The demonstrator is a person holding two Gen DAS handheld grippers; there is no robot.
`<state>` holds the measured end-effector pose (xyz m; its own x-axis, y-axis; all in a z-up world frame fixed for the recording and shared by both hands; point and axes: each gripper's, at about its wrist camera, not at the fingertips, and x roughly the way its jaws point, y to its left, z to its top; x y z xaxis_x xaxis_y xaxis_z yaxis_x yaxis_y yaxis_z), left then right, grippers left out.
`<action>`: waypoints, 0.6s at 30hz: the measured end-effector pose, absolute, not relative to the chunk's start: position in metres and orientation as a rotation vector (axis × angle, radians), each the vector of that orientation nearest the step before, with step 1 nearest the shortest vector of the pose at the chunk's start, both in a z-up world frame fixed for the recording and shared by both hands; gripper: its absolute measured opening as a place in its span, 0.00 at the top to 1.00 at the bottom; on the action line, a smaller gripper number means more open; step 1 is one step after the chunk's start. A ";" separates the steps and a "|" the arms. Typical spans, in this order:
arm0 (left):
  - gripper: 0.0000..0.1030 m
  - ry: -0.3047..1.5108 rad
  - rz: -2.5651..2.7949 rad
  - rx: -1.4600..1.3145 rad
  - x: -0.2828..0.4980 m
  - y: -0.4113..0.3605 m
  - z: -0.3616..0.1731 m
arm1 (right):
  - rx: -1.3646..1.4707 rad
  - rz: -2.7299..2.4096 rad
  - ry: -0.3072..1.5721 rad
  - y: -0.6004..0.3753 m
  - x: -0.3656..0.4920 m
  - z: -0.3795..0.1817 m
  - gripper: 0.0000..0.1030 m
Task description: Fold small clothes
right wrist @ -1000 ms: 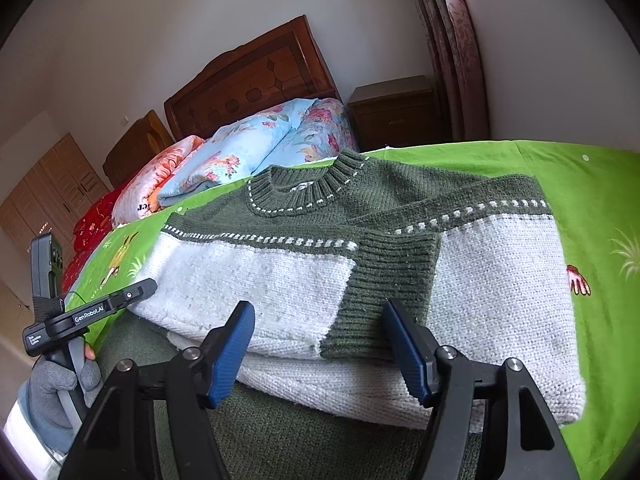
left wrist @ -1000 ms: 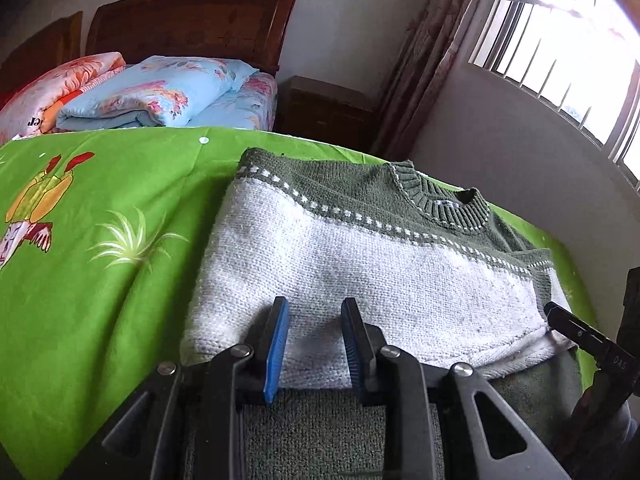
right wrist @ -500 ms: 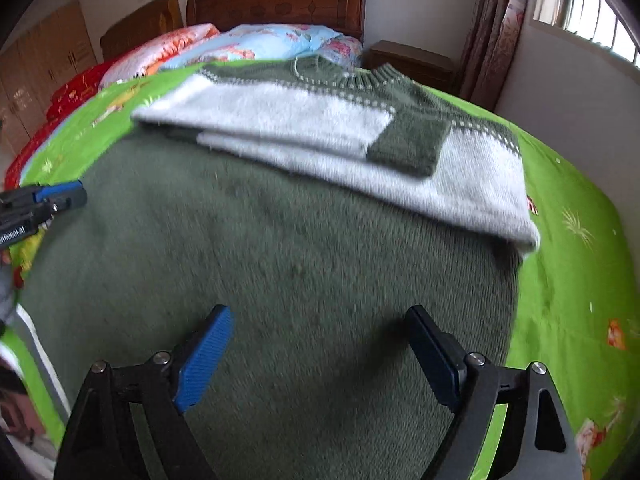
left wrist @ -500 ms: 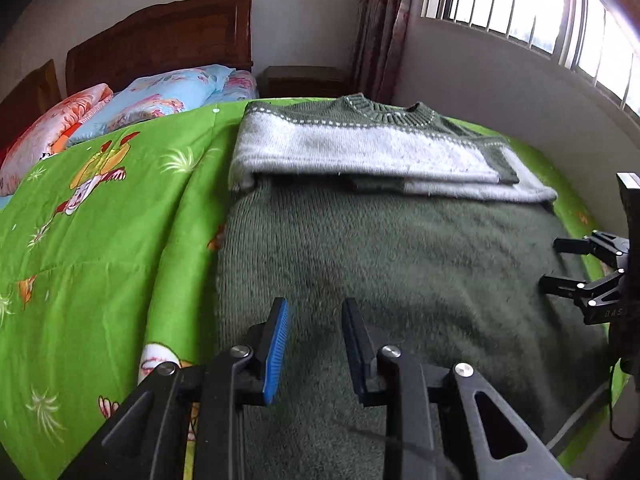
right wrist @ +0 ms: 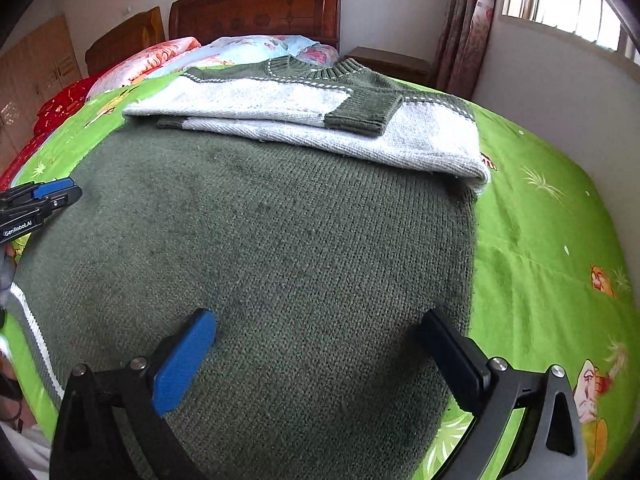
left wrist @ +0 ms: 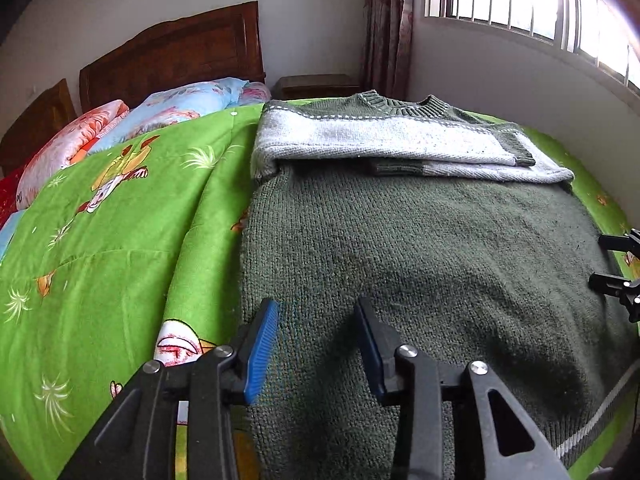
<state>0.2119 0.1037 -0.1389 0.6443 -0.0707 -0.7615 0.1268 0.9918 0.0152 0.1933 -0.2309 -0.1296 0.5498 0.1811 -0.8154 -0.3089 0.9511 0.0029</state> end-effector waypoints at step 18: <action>0.57 0.878 -0.130 0.054 0.217 0.105 -0.140 | -0.160 0.272 0.971 -0.233 0.180 -0.129 0.00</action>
